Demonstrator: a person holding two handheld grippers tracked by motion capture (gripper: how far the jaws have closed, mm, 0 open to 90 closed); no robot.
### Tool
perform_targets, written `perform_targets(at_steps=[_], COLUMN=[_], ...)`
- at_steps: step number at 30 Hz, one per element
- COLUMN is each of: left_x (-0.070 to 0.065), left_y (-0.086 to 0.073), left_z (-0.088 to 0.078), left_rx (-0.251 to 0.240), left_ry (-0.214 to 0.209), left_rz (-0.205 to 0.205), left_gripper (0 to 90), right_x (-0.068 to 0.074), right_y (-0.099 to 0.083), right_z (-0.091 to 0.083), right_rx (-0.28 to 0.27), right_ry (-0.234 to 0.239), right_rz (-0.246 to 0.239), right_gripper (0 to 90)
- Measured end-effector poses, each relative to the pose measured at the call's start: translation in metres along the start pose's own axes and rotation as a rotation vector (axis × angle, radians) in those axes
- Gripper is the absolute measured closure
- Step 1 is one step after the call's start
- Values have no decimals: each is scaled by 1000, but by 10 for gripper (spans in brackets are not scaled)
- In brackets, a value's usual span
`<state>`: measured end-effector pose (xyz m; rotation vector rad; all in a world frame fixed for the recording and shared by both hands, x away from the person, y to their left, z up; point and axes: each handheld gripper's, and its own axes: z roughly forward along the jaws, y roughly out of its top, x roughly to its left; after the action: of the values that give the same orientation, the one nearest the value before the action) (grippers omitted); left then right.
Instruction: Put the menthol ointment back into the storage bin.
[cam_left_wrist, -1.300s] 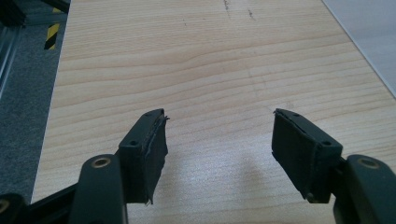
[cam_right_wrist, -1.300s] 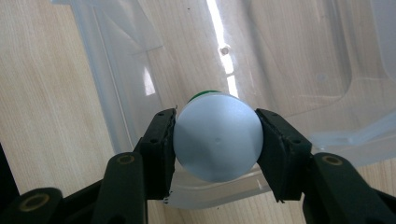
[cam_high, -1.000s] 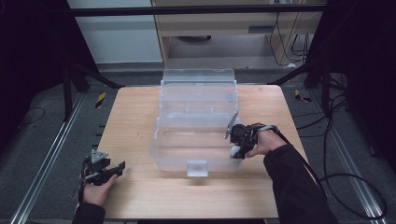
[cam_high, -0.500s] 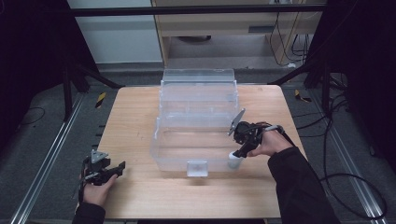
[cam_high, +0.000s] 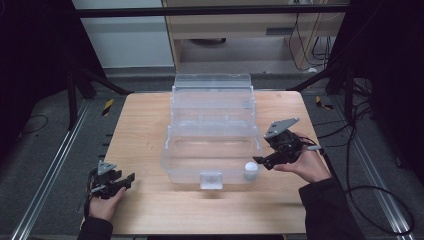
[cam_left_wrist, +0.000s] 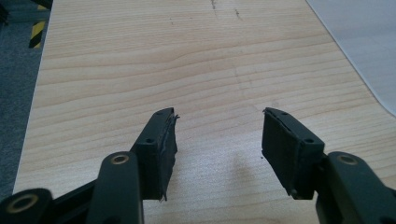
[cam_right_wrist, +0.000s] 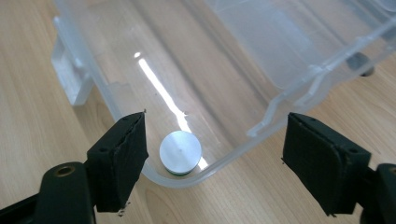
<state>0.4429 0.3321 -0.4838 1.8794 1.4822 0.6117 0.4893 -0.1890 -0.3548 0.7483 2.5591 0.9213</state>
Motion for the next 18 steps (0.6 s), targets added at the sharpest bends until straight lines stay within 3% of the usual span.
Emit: perform_targets(at_steps=[4,7,13,14,18], left_x=[-1,-1,-2,-1,-1], left_y=[0,0,0,0,-1], left_z=[0,0,0,0,0], left_rx=[0,10,13,13,14], left_ry=[-9,-20,-33,-32,-39], left_rz=[-4,-7,-7,-7,-6], left_gripper=[485,513,562,567,602], right_x=[1,3,3,3,1], right_y=[-19,-34,-70,-78,-99], right_z=[-9,-11,-14,-13,-8], right_rx=[-82,-137,-259,-268,-261], right_ry=[-59,-121,-185,-188,-207], right_rz=[93,122,250,282,333], right_gripper=[213,226,283,295,323])
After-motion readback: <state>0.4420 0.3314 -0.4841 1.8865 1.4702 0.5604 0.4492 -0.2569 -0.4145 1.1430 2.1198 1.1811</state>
